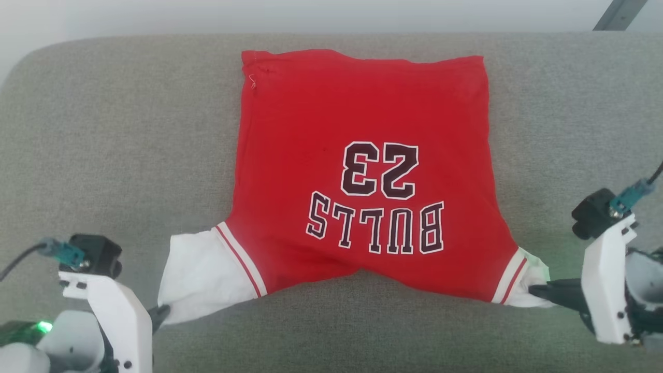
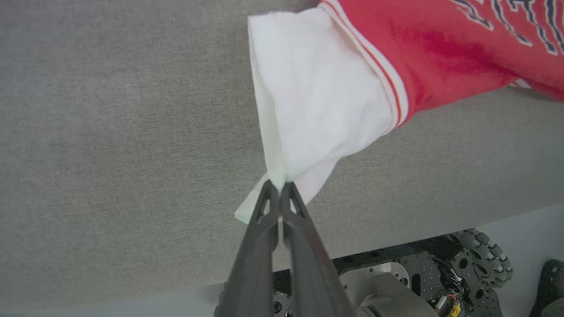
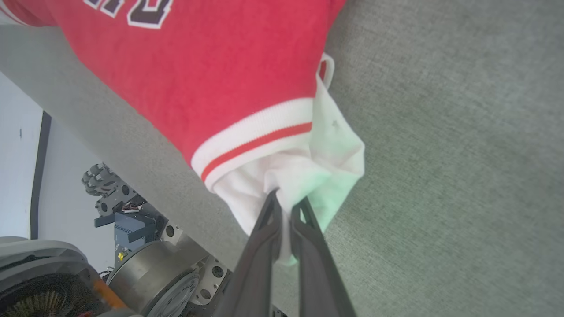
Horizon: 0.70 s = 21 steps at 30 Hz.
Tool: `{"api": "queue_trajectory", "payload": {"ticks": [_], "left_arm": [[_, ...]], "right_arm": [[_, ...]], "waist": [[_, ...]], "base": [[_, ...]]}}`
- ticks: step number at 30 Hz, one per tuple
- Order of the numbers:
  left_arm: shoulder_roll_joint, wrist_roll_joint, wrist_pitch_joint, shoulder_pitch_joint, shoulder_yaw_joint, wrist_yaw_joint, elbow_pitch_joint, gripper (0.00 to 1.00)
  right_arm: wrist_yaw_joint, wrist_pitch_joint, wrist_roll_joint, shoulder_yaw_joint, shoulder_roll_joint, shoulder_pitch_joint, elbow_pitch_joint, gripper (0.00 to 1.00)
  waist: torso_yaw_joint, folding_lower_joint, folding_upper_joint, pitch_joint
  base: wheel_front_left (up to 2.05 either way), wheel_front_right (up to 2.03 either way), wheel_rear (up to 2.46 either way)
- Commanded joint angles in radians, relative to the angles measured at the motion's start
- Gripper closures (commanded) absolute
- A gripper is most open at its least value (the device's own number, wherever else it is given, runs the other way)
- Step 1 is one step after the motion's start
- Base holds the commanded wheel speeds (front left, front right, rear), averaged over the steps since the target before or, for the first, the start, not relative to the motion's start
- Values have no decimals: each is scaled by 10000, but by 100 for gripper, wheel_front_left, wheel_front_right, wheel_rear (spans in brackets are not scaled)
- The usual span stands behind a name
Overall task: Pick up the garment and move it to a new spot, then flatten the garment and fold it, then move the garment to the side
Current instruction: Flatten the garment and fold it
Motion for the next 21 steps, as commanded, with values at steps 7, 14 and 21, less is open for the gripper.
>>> {"api": "queue_trajectory", "payload": {"ticks": [7, 14, 21], "left_arm": [[-809, 376, -833, -109, -288, -776, 1050, 100], [-1746, 593, -1227, -596, -648, -1527, 2368, 100], [-2283, 660, -1583, -873, -743, -1936, 2847, 100]], "right_arm": [[0, -1316, -2458, -299, 1412, 426, 863, 100], [-7, -1573, -3479, -79, 2335, 318, 1968, 0], [-6, -1787, -3762, -1448, 2337, -53, 1137, 0]], "waist": [[128, 0, 0, 261], [198, 0, 0, 269], [338, 0, 0, 451]], "base": [[0, 0, 0], [0, 0, 0], [0, 0, 0]]}}
